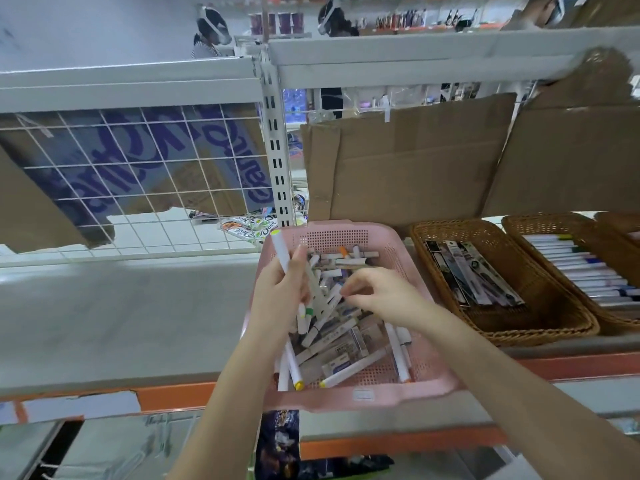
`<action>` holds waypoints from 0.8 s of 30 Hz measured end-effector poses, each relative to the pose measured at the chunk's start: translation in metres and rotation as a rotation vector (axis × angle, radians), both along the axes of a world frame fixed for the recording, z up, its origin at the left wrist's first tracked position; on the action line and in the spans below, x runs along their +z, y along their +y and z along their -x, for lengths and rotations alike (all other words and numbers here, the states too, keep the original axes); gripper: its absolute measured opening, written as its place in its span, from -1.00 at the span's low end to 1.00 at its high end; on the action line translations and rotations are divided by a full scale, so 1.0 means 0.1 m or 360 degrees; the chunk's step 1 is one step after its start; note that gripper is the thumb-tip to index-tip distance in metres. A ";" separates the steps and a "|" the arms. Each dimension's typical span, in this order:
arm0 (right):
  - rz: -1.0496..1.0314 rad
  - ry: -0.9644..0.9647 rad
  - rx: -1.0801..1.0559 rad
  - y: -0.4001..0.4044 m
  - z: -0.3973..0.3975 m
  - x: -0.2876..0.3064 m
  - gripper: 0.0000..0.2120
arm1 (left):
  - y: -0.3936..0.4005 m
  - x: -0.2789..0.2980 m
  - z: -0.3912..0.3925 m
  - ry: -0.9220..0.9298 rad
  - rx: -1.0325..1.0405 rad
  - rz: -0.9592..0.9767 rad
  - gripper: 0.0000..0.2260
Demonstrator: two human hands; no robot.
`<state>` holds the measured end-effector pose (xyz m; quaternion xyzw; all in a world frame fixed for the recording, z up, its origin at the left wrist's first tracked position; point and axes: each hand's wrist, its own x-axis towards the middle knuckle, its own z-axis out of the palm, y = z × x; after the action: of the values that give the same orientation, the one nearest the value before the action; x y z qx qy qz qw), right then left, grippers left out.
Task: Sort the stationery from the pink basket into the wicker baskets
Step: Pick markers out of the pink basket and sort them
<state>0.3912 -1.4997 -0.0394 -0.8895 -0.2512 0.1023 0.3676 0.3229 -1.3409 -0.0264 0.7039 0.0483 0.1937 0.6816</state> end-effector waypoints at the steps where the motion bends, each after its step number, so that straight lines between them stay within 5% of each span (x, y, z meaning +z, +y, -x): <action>1: 0.0153 -0.0096 0.0029 0.03 -0.09 -0.04 -0.82 | 0.01 -0.01 0.00 0.0009 0.0004 0.0029 -0.59; 6: 0.0938 -0.0572 0.0396 0.28 -0.35 -0.27 -0.57 | 0.02 -0.12 -0.01 0.0058 -0.0055 0.0093 -0.74; 13: 0.1253 -0.1166 0.0622 0.36 -0.37 -0.50 -0.52 | 0.01 -0.14 -0.02 0.0060 -0.0141 0.0093 -0.70; 19: 0.1077 -0.1049 0.0473 0.25 -0.37 -0.33 -0.57 | 0.01 -0.11 0.01 0.0083 -0.0113 0.0136 -0.70; 24: 0.0129 -0.0362 -0.0010 -0.07 -0.19 0.04 -0.78 | 0.01 -0.11 0.02 0.0078 -0.0043 0.0030 -0.63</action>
<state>0.4107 -1.5070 -0.0351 -0.9103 -0.2842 0.0096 0.3009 0.3212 -1.3400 -0.0371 0.7027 0.0572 0.1667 0.6893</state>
